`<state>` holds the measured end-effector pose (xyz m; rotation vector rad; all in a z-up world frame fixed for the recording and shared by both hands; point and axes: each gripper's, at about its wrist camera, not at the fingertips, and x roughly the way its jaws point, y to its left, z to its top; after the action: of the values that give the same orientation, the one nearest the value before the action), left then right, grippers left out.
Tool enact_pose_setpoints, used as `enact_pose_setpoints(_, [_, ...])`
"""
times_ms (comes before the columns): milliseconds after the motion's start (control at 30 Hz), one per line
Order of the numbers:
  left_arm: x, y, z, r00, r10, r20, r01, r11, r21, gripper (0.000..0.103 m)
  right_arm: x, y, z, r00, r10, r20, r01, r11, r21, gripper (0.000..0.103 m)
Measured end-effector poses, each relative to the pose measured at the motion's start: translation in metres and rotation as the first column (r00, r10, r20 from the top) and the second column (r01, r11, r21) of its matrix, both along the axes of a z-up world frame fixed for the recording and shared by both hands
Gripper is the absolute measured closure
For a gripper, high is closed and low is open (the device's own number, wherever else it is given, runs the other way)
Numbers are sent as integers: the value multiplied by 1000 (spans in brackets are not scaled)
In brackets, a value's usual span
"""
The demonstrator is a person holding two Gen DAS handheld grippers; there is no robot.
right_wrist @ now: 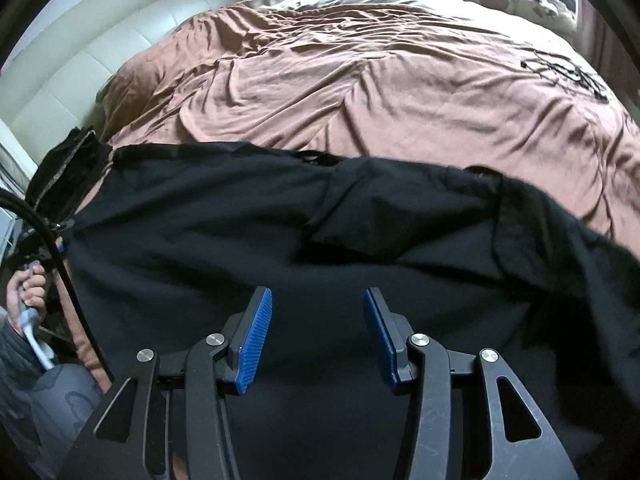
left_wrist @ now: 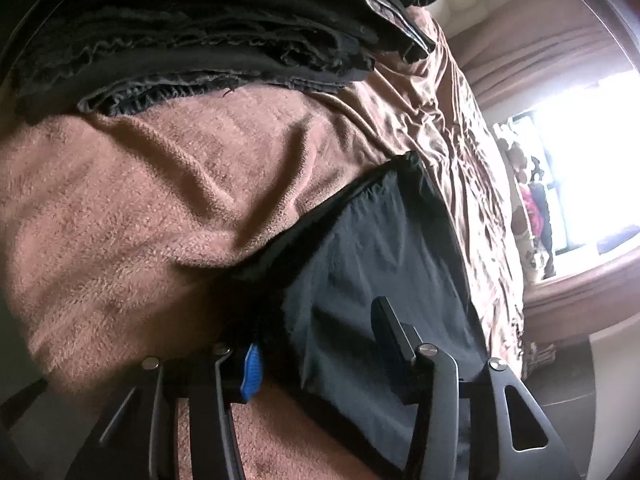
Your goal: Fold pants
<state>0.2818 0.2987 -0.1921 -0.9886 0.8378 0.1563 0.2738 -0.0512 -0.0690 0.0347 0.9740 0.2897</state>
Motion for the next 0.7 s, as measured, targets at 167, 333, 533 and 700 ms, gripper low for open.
enact_pose_setpoints(167, [-1, -4, -4, 1000, -14, -3, 14, 1000, 0, 75, -13, 19, -10, 1000, 2, -5, -2, 999, 39, 58])
enact_pose_setpoints(333, [5, 1, 1, 1000, -22, -4, 22, 1000, 18, 100, -16, 43, -23, 1000, 19, -22, -17, 996, 84, 58])
enact_pose_setpoints(533, [12, 0, 35, 996, -40, 75, 37, 998, 44, 101, -20, 67, -33, 999, 36, -28, -34, 996, 86, 62])
enact_pose_setpoints(700, [19, -3, 62, 989, -65, 134, 58, 997, 53, 101, -34, 86, -54, 992, 76, -101, -72, 996, 46, 74])
